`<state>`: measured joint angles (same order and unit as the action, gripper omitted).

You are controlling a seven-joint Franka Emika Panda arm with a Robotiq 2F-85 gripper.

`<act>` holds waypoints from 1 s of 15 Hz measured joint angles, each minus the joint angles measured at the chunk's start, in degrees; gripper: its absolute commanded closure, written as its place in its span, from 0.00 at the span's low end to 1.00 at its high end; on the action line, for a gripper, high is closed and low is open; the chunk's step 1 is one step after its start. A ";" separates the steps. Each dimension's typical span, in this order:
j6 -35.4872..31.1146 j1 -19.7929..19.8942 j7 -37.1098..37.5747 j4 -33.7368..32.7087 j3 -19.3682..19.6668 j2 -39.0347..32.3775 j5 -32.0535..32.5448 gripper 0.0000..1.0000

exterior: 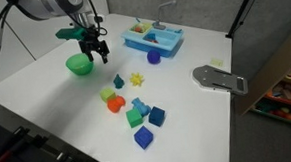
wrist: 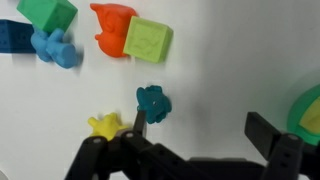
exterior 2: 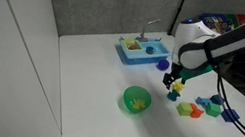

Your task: Move the green object from the bowl to the table

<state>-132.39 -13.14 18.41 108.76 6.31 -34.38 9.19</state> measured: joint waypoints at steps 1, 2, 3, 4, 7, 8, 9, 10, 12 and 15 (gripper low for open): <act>1.60 0.31 -0.11 0.43 -0.70 1.32 -0.65 0.00; 3.14 0.61 -0.25 0.86 -1.41 2.61 -1.26 0.00; 4.81 0.95 -0.40 1.21 -2.20 3.91 -2.00 0.00; 6.49 1.28 -0.53 1.52 -2.95 5.22 -2.83 0.00; 11.07 2.03 -0.85 2.44 -4.79 9.30 -5.39 0.00; 12.65 2.25 -0.98 2.63 -5.35 10.66 -6.13 0.00; 14.22 2.47 -1.13 2.82 -5.84 12.02 -6.82 0.00; 15.69 2.68 -1.56 3.13 -6.29 13.45 -7.55 0.00; 18.19 3.02 -2.95 4.16 -7.00 16.45 -8.95 0.00; 21.12 3.41 -4.29 6.71 -7.90 21.45 -9.91 0.00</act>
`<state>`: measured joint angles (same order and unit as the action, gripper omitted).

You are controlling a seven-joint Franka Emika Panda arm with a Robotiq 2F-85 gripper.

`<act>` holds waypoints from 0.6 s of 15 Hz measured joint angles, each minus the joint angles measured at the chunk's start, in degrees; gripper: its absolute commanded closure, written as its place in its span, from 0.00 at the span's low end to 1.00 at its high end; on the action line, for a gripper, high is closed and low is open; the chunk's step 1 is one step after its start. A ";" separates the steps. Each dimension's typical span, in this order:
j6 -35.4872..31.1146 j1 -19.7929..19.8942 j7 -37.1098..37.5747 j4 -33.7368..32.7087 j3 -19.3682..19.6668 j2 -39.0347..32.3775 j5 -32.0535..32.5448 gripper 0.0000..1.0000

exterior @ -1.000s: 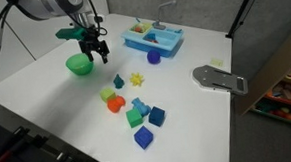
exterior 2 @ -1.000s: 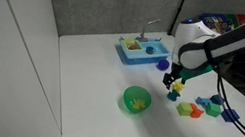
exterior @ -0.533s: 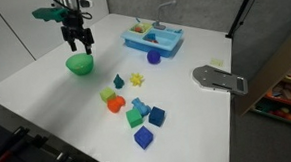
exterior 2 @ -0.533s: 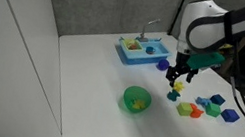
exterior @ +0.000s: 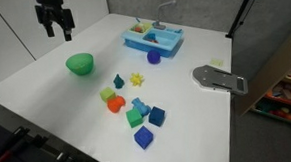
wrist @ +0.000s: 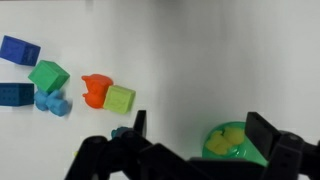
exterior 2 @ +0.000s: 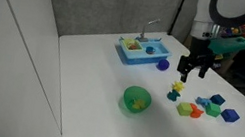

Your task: Move the green object from the bowl to the table

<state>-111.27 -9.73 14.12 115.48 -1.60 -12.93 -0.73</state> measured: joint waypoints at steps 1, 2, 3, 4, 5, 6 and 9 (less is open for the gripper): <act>0.80 0.00 -0.04 1.09 -0.23 1.74 0.00 0.00; 1.48 0.00 -0.04 2.27 -0.46 3.62 0.00 0.00; 2.05 0.00 -0.04 3.47 -0.65 5.51 0.00 0.00; 2.57 0.00 -0.02 4.64 -0.78 7.43 0.00 0.00; 3.08 0.01 0.03 5.79 -0.84 9.46 0.00 0.00; 3.47 0.05 0.05 6.93 -0.88 11.53 0.00 0.00; 3.75 0.84 0.30 9.86 -1.01 17.31 0.00 0.00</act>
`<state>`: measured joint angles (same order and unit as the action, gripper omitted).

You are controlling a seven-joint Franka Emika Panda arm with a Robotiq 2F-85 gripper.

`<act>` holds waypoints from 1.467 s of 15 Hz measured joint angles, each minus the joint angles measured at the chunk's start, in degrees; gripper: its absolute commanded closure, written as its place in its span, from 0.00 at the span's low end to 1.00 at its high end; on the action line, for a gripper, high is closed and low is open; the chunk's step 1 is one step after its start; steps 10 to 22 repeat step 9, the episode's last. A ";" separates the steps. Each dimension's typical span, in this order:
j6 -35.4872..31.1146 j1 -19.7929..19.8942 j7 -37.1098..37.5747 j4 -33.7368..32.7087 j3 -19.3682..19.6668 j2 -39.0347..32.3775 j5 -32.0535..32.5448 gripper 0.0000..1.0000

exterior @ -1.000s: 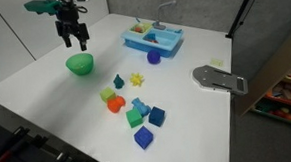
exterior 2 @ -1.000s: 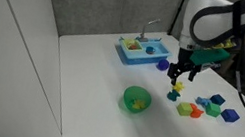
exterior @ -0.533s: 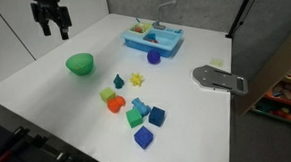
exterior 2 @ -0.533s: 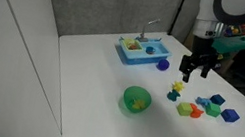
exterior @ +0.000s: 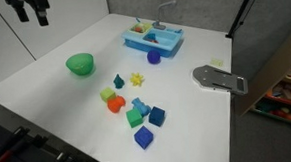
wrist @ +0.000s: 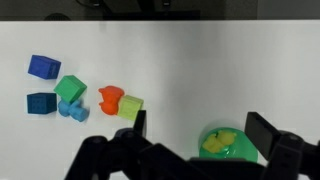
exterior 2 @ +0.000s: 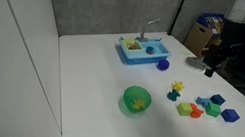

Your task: Move the green object from the bowl to the table

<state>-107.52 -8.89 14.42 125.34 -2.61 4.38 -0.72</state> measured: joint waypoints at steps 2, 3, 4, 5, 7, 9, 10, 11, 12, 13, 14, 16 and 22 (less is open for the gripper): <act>0.05 0.92 0.03 1.28 -0.02 3.24 0.00 0.00; 0.06 1.46 0.03 1.71 -0.03 4.64 0.00 0.00; 0.07 1.99 0.03 2.11 -0.02 5.90 0.00 0.00; 0.08 2.49 0.03 2.46 -0.02 6.99 0.00 0.00; 0.08 3.35 0.03 2.94 -0.03 8.66 0.00 0.00; 0.08 3.74 0.01 3.28 -0.04 9.57 0.00 0.00; 0.08 3.74 0.01 3.28 -0.04 9.57 0.00 0.00; 0.08 3.74 0.01 3.28 -0.04 9.57 0.00 0.00; 0.08 3.74 0.01 3.28 -0.04 9.57 0.00 0.00; 0.08 3.74 0.01 3.28 -0.04 9.57 0.00 0.00; 0.08 3.74 0.01 3.28 -0.04 9.57 0.00 0.00; 0.08 3.74 0.01 3.28 -0.04 9.57 0.00 0.00; 0.08 3.74 0.01 3.28 -0.04 9.57 0.00 0.00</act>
